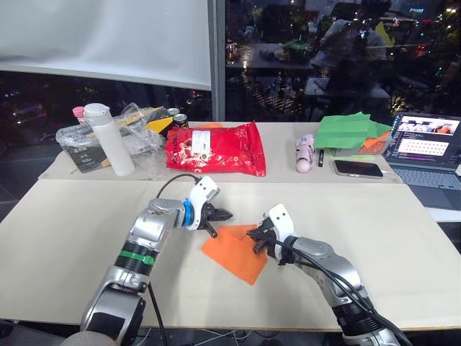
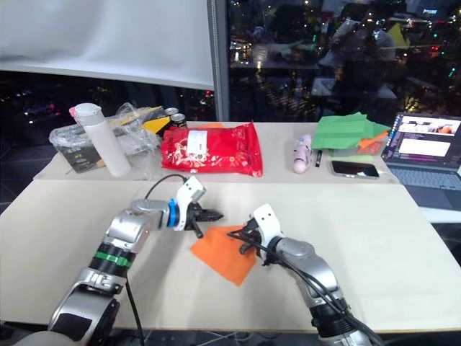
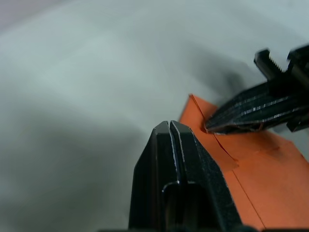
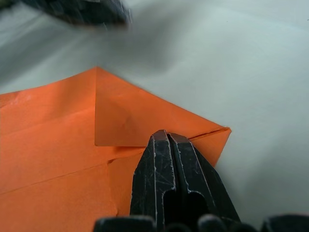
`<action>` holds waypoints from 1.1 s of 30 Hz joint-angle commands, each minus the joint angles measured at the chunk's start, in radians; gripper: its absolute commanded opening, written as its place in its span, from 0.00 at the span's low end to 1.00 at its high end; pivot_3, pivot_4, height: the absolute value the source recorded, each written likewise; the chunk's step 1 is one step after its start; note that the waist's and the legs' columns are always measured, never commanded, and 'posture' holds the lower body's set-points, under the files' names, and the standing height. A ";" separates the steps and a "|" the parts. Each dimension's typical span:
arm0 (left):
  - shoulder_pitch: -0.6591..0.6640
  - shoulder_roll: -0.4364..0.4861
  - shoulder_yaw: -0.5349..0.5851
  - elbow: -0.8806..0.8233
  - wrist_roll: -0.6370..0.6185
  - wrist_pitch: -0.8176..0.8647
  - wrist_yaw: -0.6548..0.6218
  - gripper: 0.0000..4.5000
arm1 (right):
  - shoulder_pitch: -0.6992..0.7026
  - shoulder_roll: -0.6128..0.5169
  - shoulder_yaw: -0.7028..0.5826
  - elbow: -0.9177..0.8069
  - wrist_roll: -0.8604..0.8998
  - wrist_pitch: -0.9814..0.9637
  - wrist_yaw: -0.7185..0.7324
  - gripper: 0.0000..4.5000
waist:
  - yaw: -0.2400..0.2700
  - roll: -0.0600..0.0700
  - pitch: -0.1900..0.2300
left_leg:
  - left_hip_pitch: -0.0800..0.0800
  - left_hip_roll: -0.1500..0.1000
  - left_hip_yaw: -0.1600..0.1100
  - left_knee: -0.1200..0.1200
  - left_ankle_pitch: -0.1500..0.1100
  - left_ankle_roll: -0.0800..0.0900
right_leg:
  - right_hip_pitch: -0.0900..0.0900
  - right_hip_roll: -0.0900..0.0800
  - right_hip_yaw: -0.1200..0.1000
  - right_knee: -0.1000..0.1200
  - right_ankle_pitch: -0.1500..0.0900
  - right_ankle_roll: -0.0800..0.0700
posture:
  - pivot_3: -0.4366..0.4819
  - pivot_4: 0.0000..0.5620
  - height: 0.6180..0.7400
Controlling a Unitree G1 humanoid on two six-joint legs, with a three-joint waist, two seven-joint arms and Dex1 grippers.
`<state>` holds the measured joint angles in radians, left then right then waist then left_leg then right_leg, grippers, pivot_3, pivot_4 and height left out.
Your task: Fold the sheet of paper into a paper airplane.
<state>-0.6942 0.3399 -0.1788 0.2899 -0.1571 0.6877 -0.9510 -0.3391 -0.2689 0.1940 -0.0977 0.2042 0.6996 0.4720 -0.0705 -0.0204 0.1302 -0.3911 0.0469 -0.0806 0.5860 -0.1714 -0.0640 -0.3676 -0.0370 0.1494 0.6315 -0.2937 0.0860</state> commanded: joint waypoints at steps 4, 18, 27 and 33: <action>0.021 0.006 -0.045 -0.019 0.018 -0.050 0.013 0.01 | -0.024 0.022 0.011 0.028 -0.022 -0.002 -0.016 0.00 | 0.000 0.000 0.000 | 0.000 0.000 0.000 0.000 0.000 0.000 | 0.000 0.000 0.000 0.000 0.000 0.000 | 0.48 0.27 0.83; 0.066 0.007 -0.064 -0.002 0.041 -0.088 0.060 0.01 | -0.112 0.091 0.017 0.198 -0.083 -0.143 -0.025 0.00 | 0.001 0.000 0.000 | -0.001 0.000 0.000 0.001 -0.001 0.002 | 0.000 0.000 0.000 0.000 0.000 0.000 | 0.48 0.27 0.83; 0.073 -0.004 -0.053 -0.003 0.029 -0.072 0.088 0.01 | -0.074 0.053 -0.019 0.184 -0.095 -0.143 -0.035 0.00 | 0.002 0.000 0.000 | 0.000 0.000 0.000 0.002 -0.002 0.002 | 0.001 0.000 0.000 0.000 0.000 0.000 | 0.48 0.27 0.83; 0.074 -0.011 -0.053 -0.007 0.027 -0.075 0.093 0.01 | -0.061 0.038 -0.061 0.160 -0.081 -0.127 -0.050 0.00 | 0.003 0.000 0.000 | 0.000 0.000 0.000 0.002 -0.002 0.003 | 0.001 0.000 0.000 -0.001 0.000 0.000 | 0.48 0.27 0.83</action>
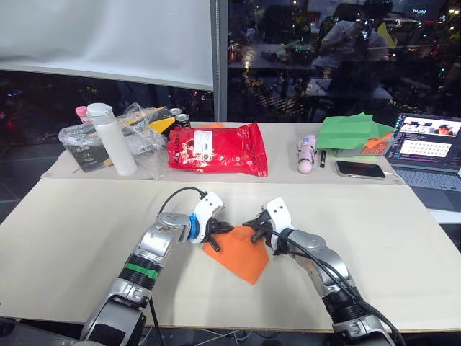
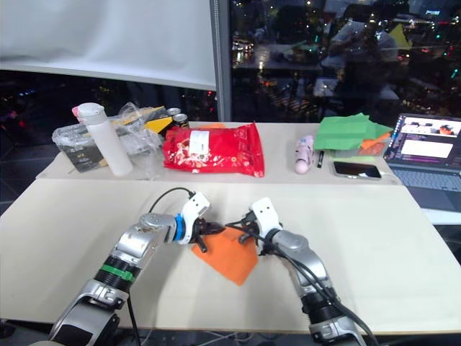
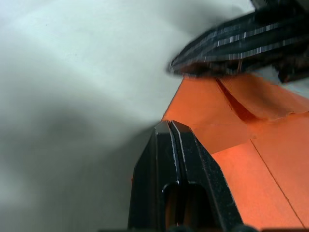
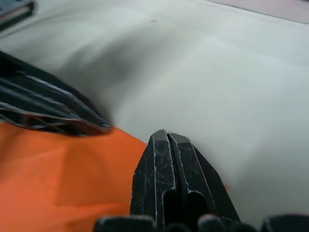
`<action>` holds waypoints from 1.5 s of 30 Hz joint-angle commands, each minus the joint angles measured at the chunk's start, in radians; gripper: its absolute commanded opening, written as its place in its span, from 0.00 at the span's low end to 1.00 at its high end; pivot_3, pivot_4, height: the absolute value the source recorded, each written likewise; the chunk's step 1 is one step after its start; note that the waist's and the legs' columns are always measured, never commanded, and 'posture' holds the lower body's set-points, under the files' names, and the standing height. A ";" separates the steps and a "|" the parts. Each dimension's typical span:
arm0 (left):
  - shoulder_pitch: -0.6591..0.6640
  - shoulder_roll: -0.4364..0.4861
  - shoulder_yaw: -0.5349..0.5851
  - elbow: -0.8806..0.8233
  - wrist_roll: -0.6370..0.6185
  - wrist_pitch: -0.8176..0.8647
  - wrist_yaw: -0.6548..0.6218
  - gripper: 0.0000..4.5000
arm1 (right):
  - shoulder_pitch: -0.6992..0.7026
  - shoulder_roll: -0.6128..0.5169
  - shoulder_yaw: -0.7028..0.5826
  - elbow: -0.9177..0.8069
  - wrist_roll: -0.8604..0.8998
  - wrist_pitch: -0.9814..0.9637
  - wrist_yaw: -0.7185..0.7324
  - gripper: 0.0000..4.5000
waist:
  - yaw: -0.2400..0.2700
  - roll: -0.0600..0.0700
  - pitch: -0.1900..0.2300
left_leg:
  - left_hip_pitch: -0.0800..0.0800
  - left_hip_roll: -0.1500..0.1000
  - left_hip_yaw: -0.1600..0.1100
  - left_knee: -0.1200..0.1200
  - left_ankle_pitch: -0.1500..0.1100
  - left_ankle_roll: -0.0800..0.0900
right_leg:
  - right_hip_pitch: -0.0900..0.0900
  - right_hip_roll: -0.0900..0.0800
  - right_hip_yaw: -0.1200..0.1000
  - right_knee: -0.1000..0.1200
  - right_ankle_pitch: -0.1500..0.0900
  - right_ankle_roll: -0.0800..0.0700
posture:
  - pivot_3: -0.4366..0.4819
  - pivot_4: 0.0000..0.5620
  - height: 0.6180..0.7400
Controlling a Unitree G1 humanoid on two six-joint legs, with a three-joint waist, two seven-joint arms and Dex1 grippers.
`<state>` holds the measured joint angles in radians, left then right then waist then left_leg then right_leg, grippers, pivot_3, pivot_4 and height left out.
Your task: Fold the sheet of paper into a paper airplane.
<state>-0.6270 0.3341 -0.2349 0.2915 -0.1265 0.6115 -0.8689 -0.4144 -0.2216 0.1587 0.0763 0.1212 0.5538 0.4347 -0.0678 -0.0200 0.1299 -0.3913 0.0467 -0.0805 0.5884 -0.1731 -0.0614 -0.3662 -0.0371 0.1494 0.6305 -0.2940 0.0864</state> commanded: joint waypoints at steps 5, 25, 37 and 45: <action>0.005 -0.013 0.000 -0.006 -0.003 -0.001 0.014 0.01 | 0.025 -0.001 -0.006 -0.033 -0.005 0.022 -0.006 0.00 | 0.000 0.000 0.000 | 0.000 0.000 0.000 0.000 0.000 0.000 | 0.000 0.000 0.000 0.000 0.000 0.000 | 0.48 0.27 0.83; 0.005 -0.029 0.002 0.005 -0.004 -0.007 0.026 0.01 | 0.039 0.027 0.094 -0.078 -0.051 0.032 0.018 0.00 | -0.001 0.000 0.000 | 0.000 0.000 0.000 0.000 0.000 0.000 | 0.000 0.000 0.000 0.000 0.000 0.001 | 0.48 0.27 0.83; -0.012 -0.050 -0.018 0.033 0.005 -0.063 0.006 0.01 | 0.048 -0.016 -0.005 -0.096 -0.048 0.041 -0.023 0.00 | 0.002 0.000 0.000 | 0.000 0.000 0.000 0.000 0.000 0.000 | 0.000 0.000 0.000 -0.001 0.000 0.001 | 0.48 0.27 0.83; -0.025 -0.083 -0.015 0.031 -0.003 -0.055 -0.002 0.01 | 0.054 0.020 -0.005 -0.100 -0.044 0.024 -0.032 0.00 | -0.001 0.000 0.000 | -0.001 0.000 0.000 0.000 0.000 0.001 | 0.000 0.000 0.000 -0.001 0.000 0.001 | 0.48 0.27 0.83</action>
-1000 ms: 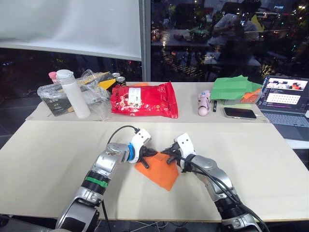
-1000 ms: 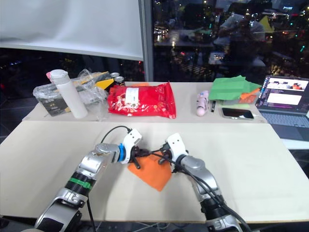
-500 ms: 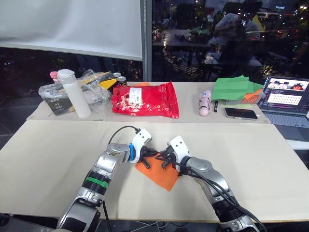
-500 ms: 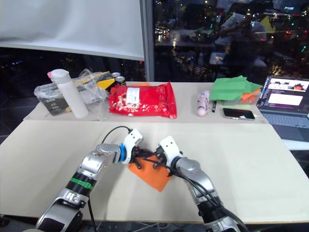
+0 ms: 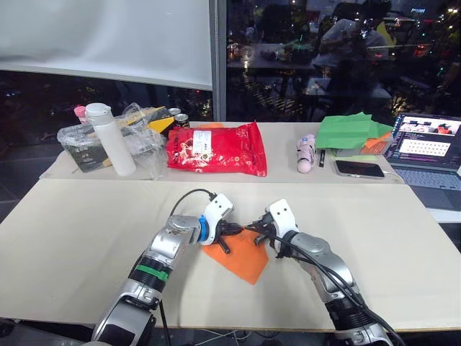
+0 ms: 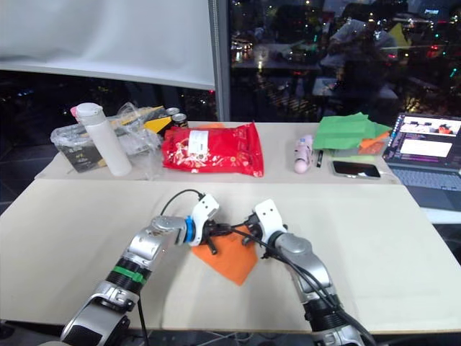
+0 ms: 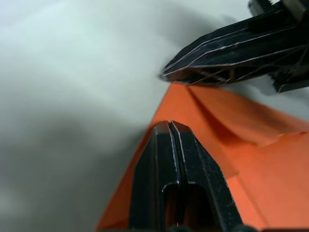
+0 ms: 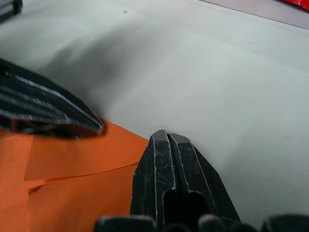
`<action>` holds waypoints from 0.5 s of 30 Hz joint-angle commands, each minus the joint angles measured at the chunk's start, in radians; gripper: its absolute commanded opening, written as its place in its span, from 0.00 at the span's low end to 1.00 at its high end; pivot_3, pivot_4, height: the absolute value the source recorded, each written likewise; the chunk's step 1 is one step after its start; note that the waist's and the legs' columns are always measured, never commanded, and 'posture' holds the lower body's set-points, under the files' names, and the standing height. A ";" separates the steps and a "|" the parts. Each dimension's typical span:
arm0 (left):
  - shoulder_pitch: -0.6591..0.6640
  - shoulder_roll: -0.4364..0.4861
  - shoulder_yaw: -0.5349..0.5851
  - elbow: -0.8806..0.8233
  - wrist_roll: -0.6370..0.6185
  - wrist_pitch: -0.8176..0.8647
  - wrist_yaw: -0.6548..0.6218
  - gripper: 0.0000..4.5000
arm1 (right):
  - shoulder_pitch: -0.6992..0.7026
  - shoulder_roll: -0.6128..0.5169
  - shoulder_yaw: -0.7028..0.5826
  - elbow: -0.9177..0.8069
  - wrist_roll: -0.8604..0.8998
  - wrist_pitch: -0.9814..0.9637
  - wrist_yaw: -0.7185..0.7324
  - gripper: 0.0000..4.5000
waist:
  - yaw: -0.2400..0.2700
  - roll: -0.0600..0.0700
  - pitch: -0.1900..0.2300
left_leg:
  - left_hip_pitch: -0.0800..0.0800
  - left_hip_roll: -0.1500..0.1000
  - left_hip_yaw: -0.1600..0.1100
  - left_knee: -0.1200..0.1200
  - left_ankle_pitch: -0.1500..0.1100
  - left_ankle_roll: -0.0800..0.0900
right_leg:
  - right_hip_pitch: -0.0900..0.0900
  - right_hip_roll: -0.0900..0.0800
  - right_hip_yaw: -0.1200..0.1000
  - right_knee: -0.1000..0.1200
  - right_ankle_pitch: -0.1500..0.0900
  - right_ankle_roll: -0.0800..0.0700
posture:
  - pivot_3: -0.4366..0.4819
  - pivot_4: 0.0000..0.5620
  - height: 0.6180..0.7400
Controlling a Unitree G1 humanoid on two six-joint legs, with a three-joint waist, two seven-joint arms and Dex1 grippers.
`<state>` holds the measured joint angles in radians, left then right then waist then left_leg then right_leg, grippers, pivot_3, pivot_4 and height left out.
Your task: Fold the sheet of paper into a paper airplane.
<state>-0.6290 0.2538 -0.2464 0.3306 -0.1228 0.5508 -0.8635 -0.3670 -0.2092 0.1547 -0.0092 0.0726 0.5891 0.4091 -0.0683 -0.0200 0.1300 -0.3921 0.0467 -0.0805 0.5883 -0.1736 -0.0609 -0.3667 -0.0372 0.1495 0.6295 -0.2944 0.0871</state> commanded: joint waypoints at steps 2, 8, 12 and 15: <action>-0.023 -0.003 -0.008 -0.002 -0.003 0.003 -0.010 0.01 | 0.007 0.009 0.002 -0.019 0.002 -0.015 -0.007 0.00 | -0.001 0.000 0.000 | 0.000 0.000 0.000 0.000 0.000 0.000 | 0.000 0.000 0.000 0.000 0.000 0.000 | 0.48 0.27 0.83; -0.029 0.015 -0.016 0.059 0.025 -0.021 -0.004 0.01 | 0.005 -0.072 -0.010 -0.139 -0.008 0.045 0.022 0.00 | 0.000 0.000 0.000 | 0.000 0.000 0.000 0.000 0.000 0.000 | 0.000 0.000 0.000 0.000 0.000 0.000 | 0.48 0.27 0.83; -0.040 0.016 -0.013 0.090 0.023 -0.040 -0.009 0.01 | 0.037 -0.217 0.033 -0.250 -0.049 0.122 0.078 0.00 | 0.003 0.000 0.000 | -0.001 0.000 0.000 0.000 0.000 0.000 | 0.000 0.000 0.000 -0.001 0.000 0.000 | 0.48 0.27 0.83; -0.054 0.007 -0.012 0.113 0.021 -0.051 -0.007 0.01 | 0.072 -0.304 0.062 -0.326 -0.044 0.189 0.129 0.00 | 0.003 0.000 0.000 | -0.001 0.000 0.000 0.000 0.000 0.001 | 0.000 0.000 0.000 -0.001 0.000 0.000 | 0.48 0.27 0.83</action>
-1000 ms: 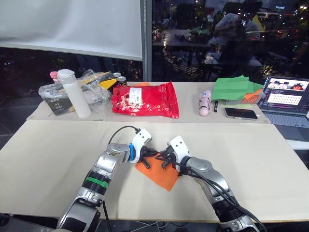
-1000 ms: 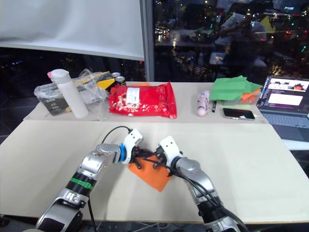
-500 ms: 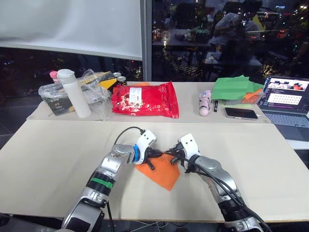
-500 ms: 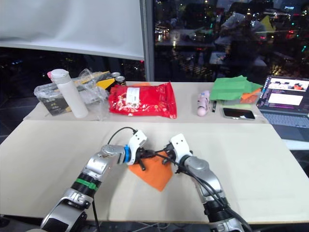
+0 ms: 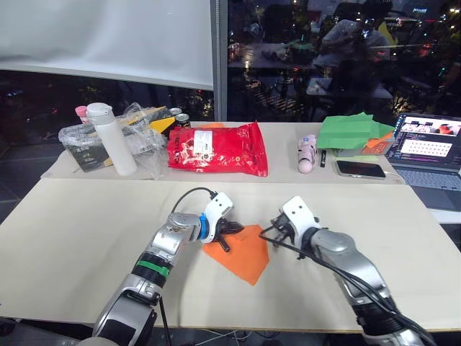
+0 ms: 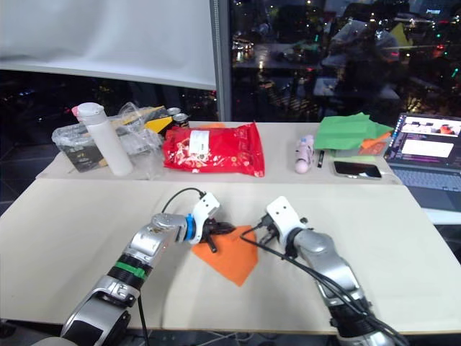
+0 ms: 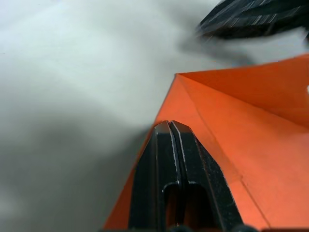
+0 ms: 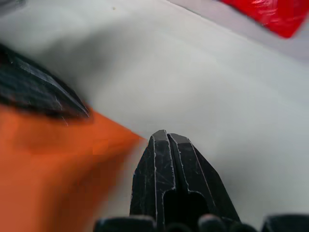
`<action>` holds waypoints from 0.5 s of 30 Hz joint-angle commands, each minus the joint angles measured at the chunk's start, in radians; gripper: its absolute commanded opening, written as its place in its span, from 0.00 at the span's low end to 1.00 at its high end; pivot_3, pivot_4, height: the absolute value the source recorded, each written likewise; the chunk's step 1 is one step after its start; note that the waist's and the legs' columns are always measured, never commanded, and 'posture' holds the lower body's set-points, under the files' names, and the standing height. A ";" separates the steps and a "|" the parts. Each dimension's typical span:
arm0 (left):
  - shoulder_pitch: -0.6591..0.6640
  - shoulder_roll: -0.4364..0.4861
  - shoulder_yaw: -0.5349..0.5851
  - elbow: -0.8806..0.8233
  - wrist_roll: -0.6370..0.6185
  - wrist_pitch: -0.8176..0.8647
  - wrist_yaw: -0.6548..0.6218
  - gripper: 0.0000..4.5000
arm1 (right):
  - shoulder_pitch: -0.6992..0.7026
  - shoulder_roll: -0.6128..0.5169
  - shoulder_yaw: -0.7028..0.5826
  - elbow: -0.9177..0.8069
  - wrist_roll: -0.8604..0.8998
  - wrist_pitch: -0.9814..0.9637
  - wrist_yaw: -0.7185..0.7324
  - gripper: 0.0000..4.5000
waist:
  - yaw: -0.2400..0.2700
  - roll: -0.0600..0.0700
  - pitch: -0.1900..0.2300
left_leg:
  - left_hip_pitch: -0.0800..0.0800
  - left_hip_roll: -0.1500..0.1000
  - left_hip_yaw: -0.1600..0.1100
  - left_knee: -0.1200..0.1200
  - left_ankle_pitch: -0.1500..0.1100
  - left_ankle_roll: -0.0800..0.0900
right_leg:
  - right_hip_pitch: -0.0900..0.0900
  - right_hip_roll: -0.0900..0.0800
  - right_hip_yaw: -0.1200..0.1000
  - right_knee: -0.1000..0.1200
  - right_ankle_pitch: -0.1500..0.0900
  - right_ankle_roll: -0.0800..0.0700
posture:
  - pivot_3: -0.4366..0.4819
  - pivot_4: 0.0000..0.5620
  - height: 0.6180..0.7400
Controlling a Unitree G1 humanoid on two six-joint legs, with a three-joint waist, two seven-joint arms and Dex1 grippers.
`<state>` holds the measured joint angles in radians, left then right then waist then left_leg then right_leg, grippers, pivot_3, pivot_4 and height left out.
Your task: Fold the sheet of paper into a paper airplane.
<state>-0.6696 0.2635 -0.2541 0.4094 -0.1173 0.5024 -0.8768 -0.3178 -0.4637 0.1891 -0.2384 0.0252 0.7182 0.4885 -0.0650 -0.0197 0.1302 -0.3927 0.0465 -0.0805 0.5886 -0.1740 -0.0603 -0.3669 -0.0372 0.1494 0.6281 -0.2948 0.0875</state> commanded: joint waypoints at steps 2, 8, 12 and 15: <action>-0.019 -0.009 -0.004 0.042 0.015 -0.007 0.007 0.01 | 0.037 -0.080 0.026 -0.141 0.027 0.113 0.080 0.00 | -0.002 0.000 0.000 | 0.000 0.000 0.000 0.000 0.000 0.000 | 0.000 0.000 0.000 0.000 0.000 0.000 | 0.48 0.27 0.83; -0.015 -0.013 -0.006 0.042 0.014 -0.012 0.005 0.01 | 0.041 -0.061 -0.048 -0.186 0.096 0.202 0.081 0.00 | -0.002 0.000 0.000 | 0.000 0.000 0.000 0.000 0.000 0.000 | 0.000 0.000 0.000 0.000 0.000 0.000 | 0.48 0.27 0.83; -0.009 -0.007 -0.004 0.039 0.013 -0.014 0.003 0.01 | 0.066 -0.024 -0.187 -0.253 0.209 0.346 0.085 0.00 | 0.003 0.000 0.000 | -0.001 0.000 0.000 0.000 0.000 0.000 | 0.000 0.000 0.000 -0.001 0.000 0.000 | 0.48 0.27 0.83; -0.005 -0.005 -0.004 0.038 0.013 -0.015 0.002 0.00 | 0.097 0.011 -0.268 -0.310 0.298 0.436 0.086 0.13 | 0.004 0.000 0.000 | -0.001 0.000 0.000 0.000 0.000 0.000 | 0.000 0.000 0.000 -0.001 0.000 0.000 | 0.48 0.27 0.83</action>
<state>-0.6874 0.2497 -0.2543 0.4459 -0.1177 0.4835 -0.8764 -0.2303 -0.4671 -0.0325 -0.4900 0.2650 1.1066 0.5676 -0.0613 -0.0200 0.1304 -0.3940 0.0465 -0.0805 0.5887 -0.1743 -0.0598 -0.3671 -0.0373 0.1496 0.6274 -0.2949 0.0873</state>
